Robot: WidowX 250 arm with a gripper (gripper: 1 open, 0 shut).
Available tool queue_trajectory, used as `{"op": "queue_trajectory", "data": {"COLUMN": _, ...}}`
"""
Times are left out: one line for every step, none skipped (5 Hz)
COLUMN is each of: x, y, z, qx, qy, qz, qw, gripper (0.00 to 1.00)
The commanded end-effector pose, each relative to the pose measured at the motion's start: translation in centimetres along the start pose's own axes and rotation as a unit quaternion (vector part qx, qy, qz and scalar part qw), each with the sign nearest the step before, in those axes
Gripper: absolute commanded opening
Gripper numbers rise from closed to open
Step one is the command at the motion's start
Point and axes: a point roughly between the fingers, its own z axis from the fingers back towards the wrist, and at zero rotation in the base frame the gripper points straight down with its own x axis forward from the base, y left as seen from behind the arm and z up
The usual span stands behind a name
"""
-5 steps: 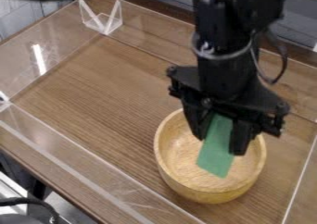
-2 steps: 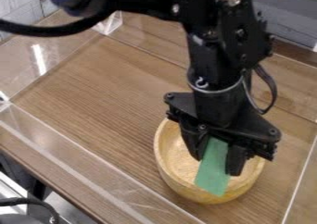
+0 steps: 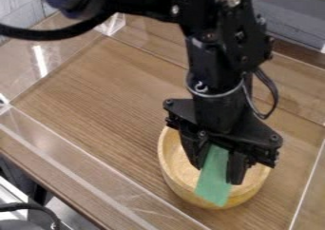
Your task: Put the green block in the brown bowl
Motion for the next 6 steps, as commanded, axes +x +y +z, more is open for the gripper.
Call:
{"op": "queue_trajectory", "data": {"x": 0.36, "y": 0.13, "z": 0.88, "qx": -0.009, "qy": -0.011, "qz": 0.006, "qw": 0.9999, "gripper": 0.0}}
{"op": "queue_trajectory", "data": {"x": 0.33, "y": 0.36, "z": 0.96, "qx": -0.012, "qy": -0.007, "qz": 0.012, "qw": 0.9998, "gripper": 0.0}}
{"op": "queue_trajectory", "data": {"x": 0.33, "y": 0.6, "z": 0.98, "qx": -0.016, "qy": -0.003, "qz": 0.017, "qw": 0.9997, "gripper": 0.0}}
{"op": "queue_trajectory", "data": {"x": 0.32, "y": 0.8, "z": 1.02, "qx": -0.019, "qy": 0.001, "qz": 0.021, "qw": 0.9996, "gripper": 0.0}}
{"op": "queue_trajectory", "data": {"x": 0.31, "y": 0.95, "z": 1.02, "qx": -0.023, "qy": 0.005, "qz": 0.024, "qw": 0.9994, "gripper": 0.0}}
{"op": "queue_trajectory", "data": {"x": 0.35, "y": 1.06, "z": 0.95, "qx": -0.027, "qy": 0.009, "qz": 0.026, "qw": 0.9993, "gripper": 0.0}}
